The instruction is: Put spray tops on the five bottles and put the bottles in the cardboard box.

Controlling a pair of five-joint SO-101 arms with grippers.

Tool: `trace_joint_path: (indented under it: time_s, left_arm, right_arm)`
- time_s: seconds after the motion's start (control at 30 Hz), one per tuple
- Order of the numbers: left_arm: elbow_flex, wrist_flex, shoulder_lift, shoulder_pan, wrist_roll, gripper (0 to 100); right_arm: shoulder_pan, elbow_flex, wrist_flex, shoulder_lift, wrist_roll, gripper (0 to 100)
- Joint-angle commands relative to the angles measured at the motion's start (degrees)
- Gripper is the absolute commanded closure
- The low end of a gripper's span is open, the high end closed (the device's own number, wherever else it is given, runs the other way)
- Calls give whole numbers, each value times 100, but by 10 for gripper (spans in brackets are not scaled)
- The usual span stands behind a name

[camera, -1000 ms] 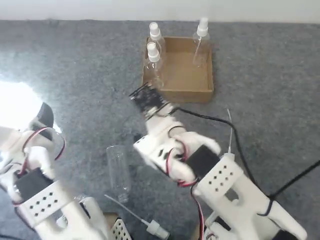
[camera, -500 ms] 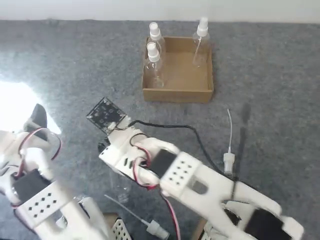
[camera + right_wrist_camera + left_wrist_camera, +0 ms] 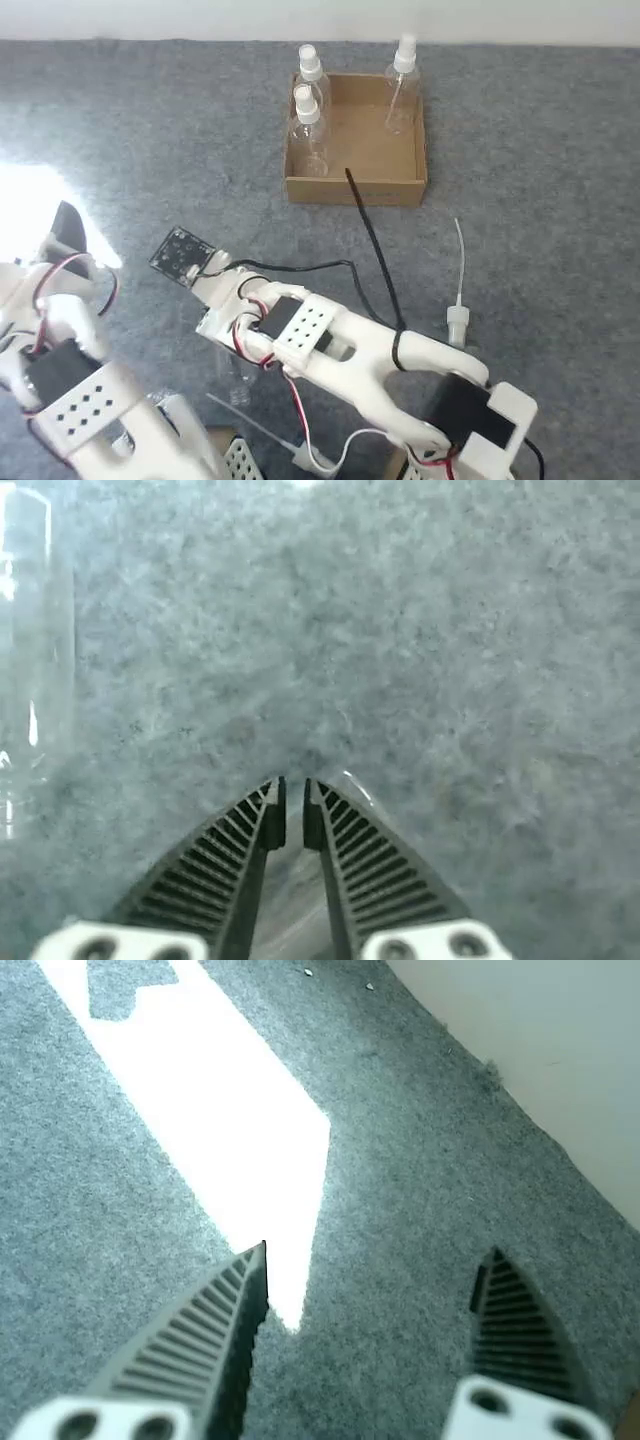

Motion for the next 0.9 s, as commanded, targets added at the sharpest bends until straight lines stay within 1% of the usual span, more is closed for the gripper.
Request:
trace_joint_path:
  time_s: [0.0, 0.23, 0.43, 0.57, 0.7, 0.77, 0.8, 0.87]
  left_arm:
    - [-48, -158, -44, -26, 70, 695]
    - [-48, -149, -44, -26, 70, 695]
    - [-48, -149, -44, -26, 70, 695]
    - [-48, -158, -44, -26, 70, 695]
    - [-40, -158, -44, -26, 70, 695]
    - [-40, -158, -44, -26, 70, 695]
    - [-40, -158, -44, -26, 70, 695]
    - [-40, -158, -44, -26, 70, 695]
  right_arm:
    - [356, -176, 593, -40, 536, 982]
    - [1235, -176, 1824, -470, 1064, 980]
    - [2105, -176, 2976, -716, 1811, 981]
    - [2264, -176, 3477, -1631, 2356, 978]
    - [2237, -149, 3618, -2571, 3059, 977]
    - [2229, -167, 3705, -2721, 2971, 976]
    - [2202, -176, 3741, -2721, 2796, 973]
    - [2026, -176, 3785, -2730, 2347, 935]
